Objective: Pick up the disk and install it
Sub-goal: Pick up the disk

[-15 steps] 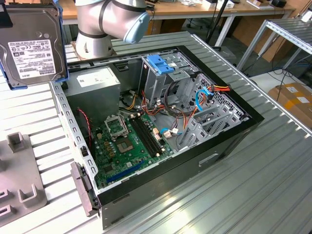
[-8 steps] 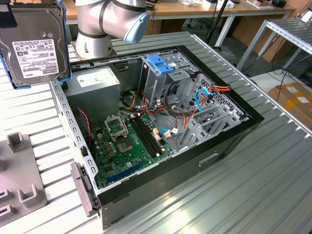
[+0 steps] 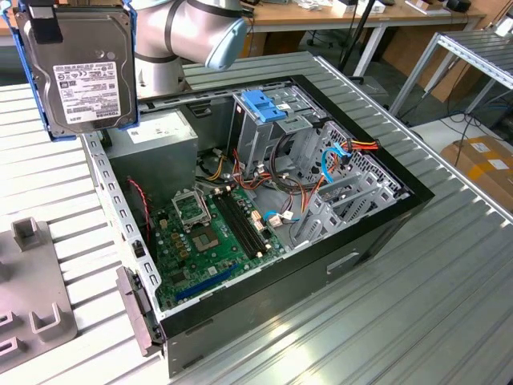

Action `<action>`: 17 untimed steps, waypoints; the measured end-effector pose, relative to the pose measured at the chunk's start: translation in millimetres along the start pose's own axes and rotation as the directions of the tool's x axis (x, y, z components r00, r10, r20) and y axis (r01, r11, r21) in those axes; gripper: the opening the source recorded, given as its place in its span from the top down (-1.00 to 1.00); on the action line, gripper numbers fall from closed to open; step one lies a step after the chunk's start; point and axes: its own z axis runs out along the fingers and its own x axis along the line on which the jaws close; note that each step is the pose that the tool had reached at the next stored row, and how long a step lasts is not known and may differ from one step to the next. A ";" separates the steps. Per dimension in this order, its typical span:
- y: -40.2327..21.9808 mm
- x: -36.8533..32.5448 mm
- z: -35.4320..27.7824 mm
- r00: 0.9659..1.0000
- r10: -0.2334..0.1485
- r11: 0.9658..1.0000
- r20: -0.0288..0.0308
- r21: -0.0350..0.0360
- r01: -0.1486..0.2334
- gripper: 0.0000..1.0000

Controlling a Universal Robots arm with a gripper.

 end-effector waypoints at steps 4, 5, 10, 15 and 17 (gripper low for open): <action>-10.0 0.0 0.0 1.000 0.000 1.000 0.000 0.000 0.000 0.26; -14.3 -0.1 0.0 1.000 0.000 1.000 0.000 0.000 0.000 0.26; -18.5 -0.1 0.0 1.000 0.000 1.000 0.000 0.000 0.000 0.26; -18.6 -0.1 0.0 1.000 0.000 1.000 0.000 0.000 0.000 0.26; -18.7 -0.1 0.0 1.000 0.000 1.000 0.000 0.000 0.000 0.26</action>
